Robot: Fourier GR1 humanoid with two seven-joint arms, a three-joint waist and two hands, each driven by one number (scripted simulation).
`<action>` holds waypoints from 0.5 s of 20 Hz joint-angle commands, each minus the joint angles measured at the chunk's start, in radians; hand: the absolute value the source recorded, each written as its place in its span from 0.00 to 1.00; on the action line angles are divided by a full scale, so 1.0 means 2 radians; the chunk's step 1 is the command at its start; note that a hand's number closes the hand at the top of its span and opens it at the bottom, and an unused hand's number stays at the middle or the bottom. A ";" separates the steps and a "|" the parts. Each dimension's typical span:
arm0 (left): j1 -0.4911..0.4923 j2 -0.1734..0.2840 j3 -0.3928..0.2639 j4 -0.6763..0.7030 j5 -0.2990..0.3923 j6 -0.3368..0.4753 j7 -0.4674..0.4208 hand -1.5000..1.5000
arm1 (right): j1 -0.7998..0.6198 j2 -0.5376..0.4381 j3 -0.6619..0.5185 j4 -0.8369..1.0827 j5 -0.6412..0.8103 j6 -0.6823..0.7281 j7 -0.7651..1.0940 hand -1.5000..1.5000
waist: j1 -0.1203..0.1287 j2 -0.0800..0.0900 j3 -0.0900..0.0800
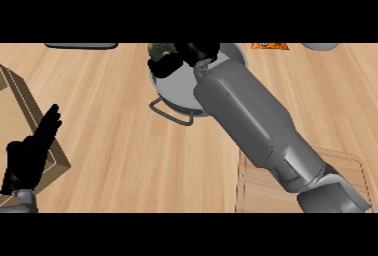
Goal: Pick the squash from the cutting board and place it in the pot
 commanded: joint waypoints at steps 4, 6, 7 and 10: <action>-0.008 0.002 0.000 0.017 -0.004 -0.008 -0.019 0.50 | -0.067 -0.007 -0.047 0.168 -0.006 -0.018 -0.089 1.00 | 0.013 0.006 0.000; -0.010 -0.016 -0.019 0.009 -0.017 0.004 -0.011 0.50 | -0.062 0.005 -0.041 0.201 0.009 -0.048 -0.103 1.00 | 0.016 0.008 0.000; -0.021 -0.023 -0.025 0.011 -0.020 0.008 -0.002 0.50 | -0.072 0.008 -0.038 0.213 0.016 -0.052 -0.104 1.00 | 0.015 0.008 0.000; -0.013 -0.012 -0.016 0.007 -0.011 -0.004 -0.015 0.50 | -0.071 0.003 -0.048 0.248 0.013 -0.065 -0.126 1.00 | 0.028 0.013 0.000</action>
